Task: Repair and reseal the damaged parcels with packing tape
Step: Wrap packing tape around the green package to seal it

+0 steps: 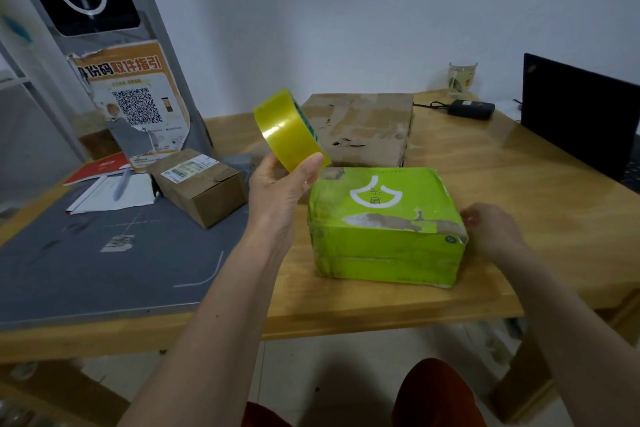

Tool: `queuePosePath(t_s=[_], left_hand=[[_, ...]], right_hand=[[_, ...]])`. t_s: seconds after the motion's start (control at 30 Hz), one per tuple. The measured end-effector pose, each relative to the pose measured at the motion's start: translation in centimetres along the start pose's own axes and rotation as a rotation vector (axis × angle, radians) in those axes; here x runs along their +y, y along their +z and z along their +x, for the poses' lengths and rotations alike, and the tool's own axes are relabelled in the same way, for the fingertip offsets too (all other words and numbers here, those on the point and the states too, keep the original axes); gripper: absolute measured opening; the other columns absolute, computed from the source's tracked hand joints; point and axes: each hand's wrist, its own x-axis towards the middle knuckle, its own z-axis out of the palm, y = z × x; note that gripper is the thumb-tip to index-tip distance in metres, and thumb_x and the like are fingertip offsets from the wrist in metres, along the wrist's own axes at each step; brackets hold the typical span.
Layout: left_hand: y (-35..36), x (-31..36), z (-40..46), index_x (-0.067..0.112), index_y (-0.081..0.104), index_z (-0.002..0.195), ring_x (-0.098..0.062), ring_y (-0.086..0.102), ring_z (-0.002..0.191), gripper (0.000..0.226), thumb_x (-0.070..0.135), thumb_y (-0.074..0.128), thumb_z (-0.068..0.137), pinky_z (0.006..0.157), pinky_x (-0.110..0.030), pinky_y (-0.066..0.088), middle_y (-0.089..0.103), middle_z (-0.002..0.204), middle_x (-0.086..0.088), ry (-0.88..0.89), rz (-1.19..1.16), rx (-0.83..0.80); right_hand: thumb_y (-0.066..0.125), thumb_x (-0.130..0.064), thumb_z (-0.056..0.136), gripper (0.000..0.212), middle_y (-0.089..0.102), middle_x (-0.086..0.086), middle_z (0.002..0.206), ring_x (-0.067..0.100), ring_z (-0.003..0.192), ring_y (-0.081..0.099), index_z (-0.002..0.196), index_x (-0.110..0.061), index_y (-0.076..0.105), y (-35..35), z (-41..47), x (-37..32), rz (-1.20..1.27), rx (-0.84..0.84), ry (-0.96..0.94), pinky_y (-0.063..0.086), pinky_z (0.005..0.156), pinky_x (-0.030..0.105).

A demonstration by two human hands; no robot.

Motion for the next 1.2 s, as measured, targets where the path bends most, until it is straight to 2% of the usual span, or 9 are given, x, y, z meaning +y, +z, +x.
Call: queuePosePath(t_s=[0.07, 0.17, 0.27, 0.4, 0.53, 0.7, 0.83, 1.0, 1.2], left_hand=[[0.0, 0.2, -0.2, 0.015, 0.069, 0.098, -0.025, 0.069, 0.102, 0.031, 0.015, 0.078, 0.069, 0.099, -0.048, 0.051, 0.074, 0.096, -0.003, 0.007, -0.011, 0.012], [-0.3, 0.4, -0.5, 0.017, 0.069, 0.096, -0.019, 0.07, 0.097, 0.019, 0.005, 0.072, 0.081, 0.098, -0.043, 0.052, 0.075, 0.091, 0.003, 0.033, -0.035, 0.031], [-0.5, 0.5, -0.5, 0.019, 0.067, 0.093, -0.013, 0.069, 0.095, 0.017, 0.004, 0.07, 0.084, 0.094, -0.037, 0.053, 0.074, 0.088, 0.009, 0.063, -0.048, 0.079], [-0.6, 0.4, -0.7, 0.019, 0.066, 0.092, -0.011, 0.069, 0.093, 0.017, 0.005, 0.07, 0.085, 0.088, -0.032, 0.054, 0.074, 0.085, 0.012, 0.09, -0.067, 0.138], [-1.5, 0.3, -1.3, 0.02, 0.067, 0.094, -0.016, 0.067, 0.097, 0.018, 0.004, 0.071, 0.085, 0.088, -0.032, 0.054, 0.073, 0.087, 0.008, 0.103, -0.028, 0.14], [-2.3, 0.2, -2.1, 0.02, 0.067, 0.096, -0.018, 0.066, 0.098, 0.02, 0.004, 0.071, 0.085, 0.09, -0.033, 0.054, 0.072, 0.087, 0.006, 0.075, -0.022, 0.166], [-2.8, 0.3, -2.7, 0.018, 0.067, 0.1, -0.023, 0.066, 0.101, 0.022, 0.004, 0.071, 0.084, 0.092, -0.037, 0.054, 0.073, 0.09, 0.003, 0.075, -0.007, 0.164], [-2.8, 0.4, -3.4, 0.02, 0.068, 0.1, -0.02, 0.067, 0.102, 0.023, 0.004, 0.071, 0.084, 0.092, -0.036, 0.054, 0.073, 0.092, 0.004, 0.072, -0.014, 0.151], [-2.6, 0.7, -3.9, 0.02, 0.068, 0.094, -0.019, 0.068, 0.097, 0.02, 0.004, 0.071, 0.084, 0.09, -0.036, 0.054, 0.073, 0.09, 0.003, 0.071, -0.019, 0.136]], right_hand=[[0.061, -0.013, 0.09, 0.025, 0.064, 0.025, 0.116, 0.039, 0.109, 0.058, 0.112, -0.002, 0.068, 0.5, 0.0, 0.3, 0.085, 0.036, -0.001, 0.04, 0.078, 0.035], [0.048, -0.003, 0.092, 0.029, 0.06, 0.022, 0.121, 0.036, 0.115, 0.053, 0.116, 0.0, 0.064, -1.3, -1.4, -1.7, 0.304, 0.39, -0.023, 0.037, 0.095, 0.034], [0.042, -0.002, 0.088, 0.03, 0.065, 0.018, 0.107, 0.031, 0.104, 0.058, 0.107, 0.001, 0.065, -2.6, -6.3, -7.0, 0.378, 0.687, -0.531, 0.038, 0.093, 0.025], [0.052, -0.015, 0.087, 0.033, 0.066, 0.014, 0.119, 0.026, 0.114, 0.061, 0.112, -0.001, 0.067, 2.5, -11.4, -12.6, 0.059, 0.384, -1.099, 0.042, 0.102, 0.035], [0.071, -0.041, 0.076, 0.065, 0.059, 0.021, 0.129, 0.03, 0.121, 0.057, 0.124, 0.001, 0.06, 5.6, -11.8, -14.9, -0.411, 0.225, -0.953, 0.04, 0.105, 0.038], [0.071, -0.032, 0.074, 0.059, 0.062, 0.025, 0.121, 0.035, 0.112, 0.061, 0.12, 0.004, 0.062, 6.2, -11.8, -16.7, -0.599, 0.187, -0.806, 0.049, 0.095, 0.039], [0.058, -0.035, 0.086, 0.045, 0.066, 0.015, 0.116, 0.028, 0.105, 0.061, 0.119, -0.005, 0.06, 4.6, -11.6, -18.1, -0.593, 0.142, -0.791, 0.047, 0.084, 0.035], [0.039, -0.048, 0.098, 0.078, 0.016, 0.027, 0.155, 0.038, 0.143, 0.019, 0.149, 0.004, 0.011, 4.8, -10.1, -18.1, -0.664, 0.066, -0.723, 0.019, 0.115, 0.043], [0.031, -0.045, 0.101, 0.057, 0.017, 0.007, 0.159, 0.024, 0.145, 0.018, 0.152, -0.024, 0.016, 2.4, -8.3, -17.2, -0.464, -0.13, -0.816, 0.024, 0.112, 0.039]])
